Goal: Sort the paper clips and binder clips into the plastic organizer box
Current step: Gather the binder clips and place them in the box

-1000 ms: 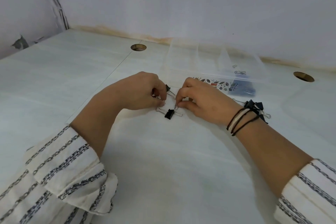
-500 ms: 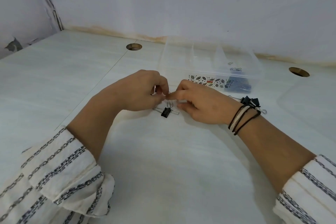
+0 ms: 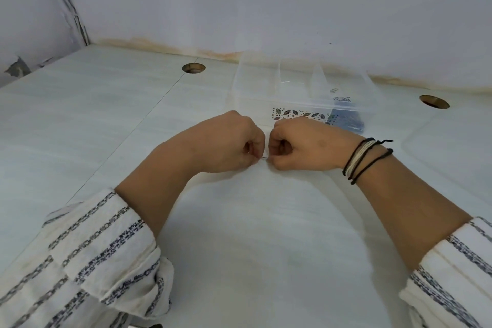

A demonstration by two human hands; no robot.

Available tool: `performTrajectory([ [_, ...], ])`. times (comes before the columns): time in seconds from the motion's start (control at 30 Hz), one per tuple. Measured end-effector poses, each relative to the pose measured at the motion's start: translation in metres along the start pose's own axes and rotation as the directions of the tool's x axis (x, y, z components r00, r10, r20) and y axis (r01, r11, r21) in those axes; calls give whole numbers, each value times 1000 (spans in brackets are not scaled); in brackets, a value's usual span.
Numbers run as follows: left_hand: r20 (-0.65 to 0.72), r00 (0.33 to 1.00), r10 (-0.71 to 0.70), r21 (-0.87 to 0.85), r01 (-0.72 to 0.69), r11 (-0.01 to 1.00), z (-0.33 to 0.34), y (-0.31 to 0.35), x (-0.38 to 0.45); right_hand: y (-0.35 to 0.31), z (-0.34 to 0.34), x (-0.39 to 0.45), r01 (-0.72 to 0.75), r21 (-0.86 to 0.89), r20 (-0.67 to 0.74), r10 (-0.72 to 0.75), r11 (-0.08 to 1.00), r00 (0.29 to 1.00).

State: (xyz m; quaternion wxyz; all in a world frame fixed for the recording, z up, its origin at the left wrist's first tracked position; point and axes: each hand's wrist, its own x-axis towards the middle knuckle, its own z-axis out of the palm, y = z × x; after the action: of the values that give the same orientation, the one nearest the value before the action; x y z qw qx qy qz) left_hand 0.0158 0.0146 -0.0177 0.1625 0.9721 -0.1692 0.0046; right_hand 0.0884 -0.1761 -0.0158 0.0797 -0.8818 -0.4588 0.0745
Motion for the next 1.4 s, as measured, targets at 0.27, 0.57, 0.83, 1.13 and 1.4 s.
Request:
performTrajectory([
  [0.27,-15,1000,17,219,-13,976,7,17,5,1,-2,-3,-60,-130,5,61,990,998],
  [0.57,-186,980,-66,-78,52,996,6,15,3,5,-39,-22,-144,98,-66,151,985,986],
  [0.83,-529,811,-249,-483,-46,875,-12,64,53,65,-84,-53,-320,322,-500,448,891,741],
  [1.13,-561,811,-163,-342,-47,939,-18,92,152,100,-68,-42,-515,198,-609,516,834,603],
  [1.4,-644,720,-260,-348,27,937,-13,52,86,29,-77,-35,-159,213,-316,222,964,923],
])
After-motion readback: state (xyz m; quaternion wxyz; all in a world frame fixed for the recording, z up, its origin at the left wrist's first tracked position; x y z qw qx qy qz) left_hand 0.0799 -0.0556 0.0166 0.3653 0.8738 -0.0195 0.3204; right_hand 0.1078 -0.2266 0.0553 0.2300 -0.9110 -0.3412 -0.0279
